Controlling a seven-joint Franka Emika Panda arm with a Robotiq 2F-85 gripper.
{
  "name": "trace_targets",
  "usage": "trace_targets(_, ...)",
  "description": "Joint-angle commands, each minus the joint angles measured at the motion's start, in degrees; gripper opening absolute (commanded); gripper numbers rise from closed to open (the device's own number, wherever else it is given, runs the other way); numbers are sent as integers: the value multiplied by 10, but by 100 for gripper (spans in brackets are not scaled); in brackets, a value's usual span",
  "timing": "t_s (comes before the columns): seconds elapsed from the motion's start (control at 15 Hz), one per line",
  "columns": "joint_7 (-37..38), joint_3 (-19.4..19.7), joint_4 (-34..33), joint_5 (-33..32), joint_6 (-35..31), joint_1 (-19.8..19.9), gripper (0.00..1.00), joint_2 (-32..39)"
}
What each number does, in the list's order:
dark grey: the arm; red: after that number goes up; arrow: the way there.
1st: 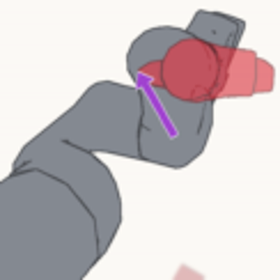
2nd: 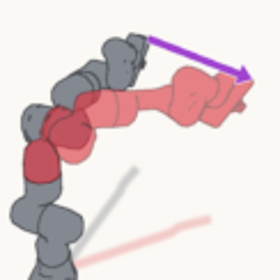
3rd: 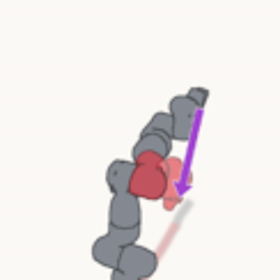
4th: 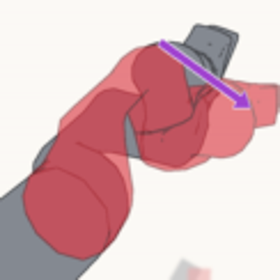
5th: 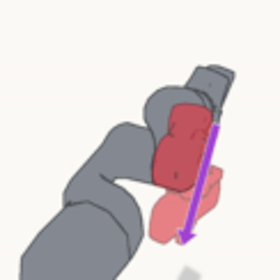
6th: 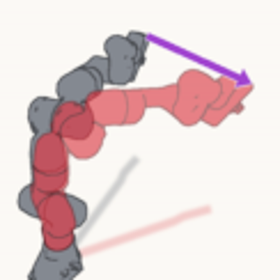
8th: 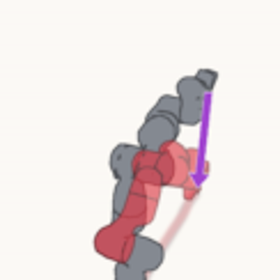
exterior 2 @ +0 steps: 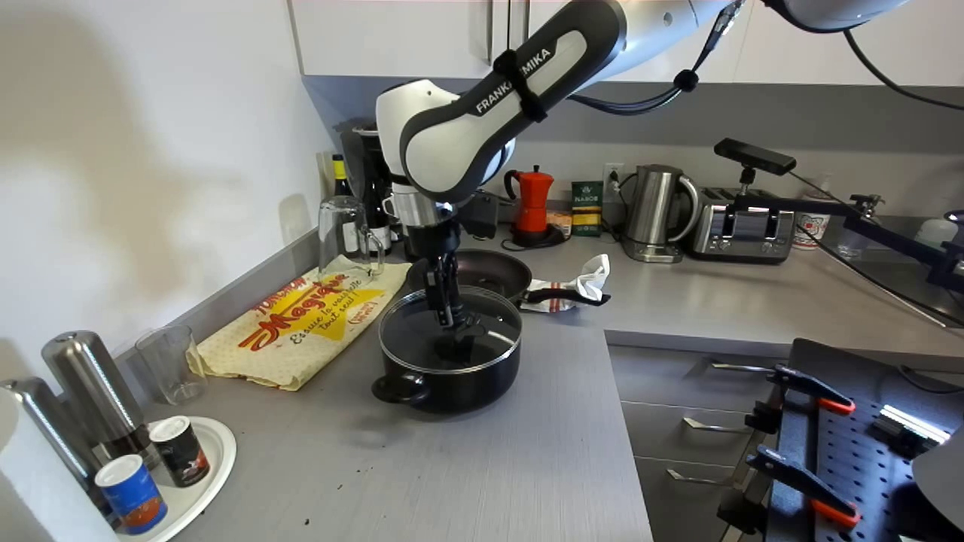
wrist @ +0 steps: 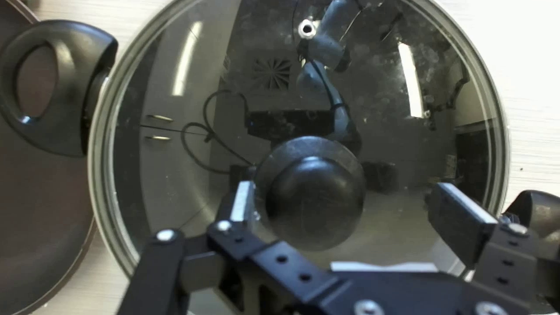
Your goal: Put the glass lid on the black pot
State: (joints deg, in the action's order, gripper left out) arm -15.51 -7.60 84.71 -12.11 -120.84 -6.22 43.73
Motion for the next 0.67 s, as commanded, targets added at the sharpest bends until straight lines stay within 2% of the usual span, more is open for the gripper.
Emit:
trace_targets(0.0, -14, -2, 6, 14, 1, 1, 100, -6)
trace_targets(0.6, -11, -1, 26, 14, -10, 3, 100, -24)
